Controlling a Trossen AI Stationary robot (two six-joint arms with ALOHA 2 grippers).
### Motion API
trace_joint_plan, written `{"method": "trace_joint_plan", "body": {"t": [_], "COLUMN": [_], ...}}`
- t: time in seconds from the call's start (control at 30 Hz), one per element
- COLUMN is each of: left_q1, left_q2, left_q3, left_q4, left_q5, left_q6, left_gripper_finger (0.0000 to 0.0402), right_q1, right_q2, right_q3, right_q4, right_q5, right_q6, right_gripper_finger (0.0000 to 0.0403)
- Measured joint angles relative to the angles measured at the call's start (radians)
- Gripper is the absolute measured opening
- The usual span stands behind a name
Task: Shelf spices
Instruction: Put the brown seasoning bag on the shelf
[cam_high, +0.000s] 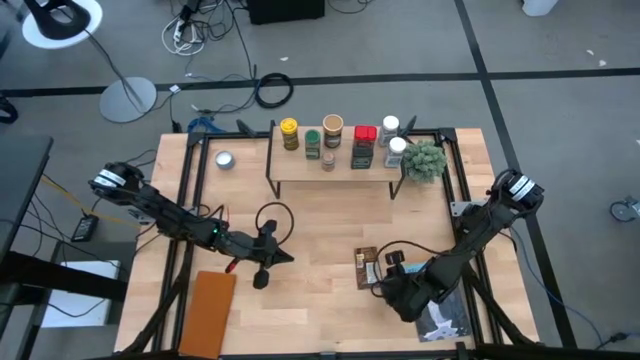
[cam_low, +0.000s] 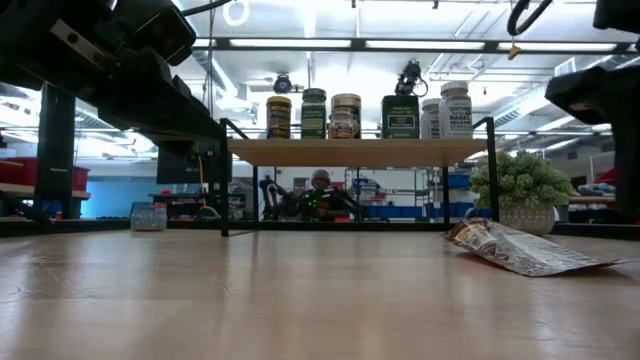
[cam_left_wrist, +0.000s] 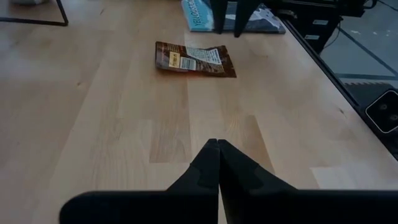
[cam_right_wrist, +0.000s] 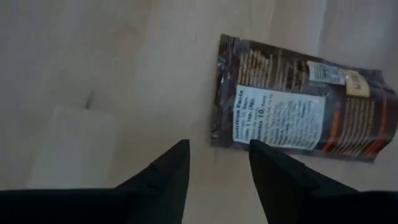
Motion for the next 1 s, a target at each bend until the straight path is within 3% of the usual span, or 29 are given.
{"method": "trace_joint_plan", "body": {"t": [0.27,0.63,0.8,1.0], "left_q1": [0.0,0.0,0.0,0.0], "left_q2": [0.0,0.0,0.0,0.0], "left_q3": [0.0,0.0,0.0,0.0], "left_q4": [0.0,-0.001,-0.001,-0.001], "left_q5": [0.0,0.0,0.0,0.0], "left_q6": [0.0,0.0,0.0,0.0], "left_gripper_finger": [0.0005,0.0005,0.0005,0.0005], "right_q1": [-0.017,-0.022,-0.033,-0.055], "right_q2": [0.092,0.13,0.132,0.133], "right_q3": [0.0,0.005,0.003,0.003], "right_q4": [0.037,0.044,0.024,0.025], "right_q5": [0.009,0.173,0.22,0.234], "right_q6": [-0.12,-0.142,-0.147,-0.146], "right_gripper_finger": [0.0162,0.0141,0.0109,0.0037]}}
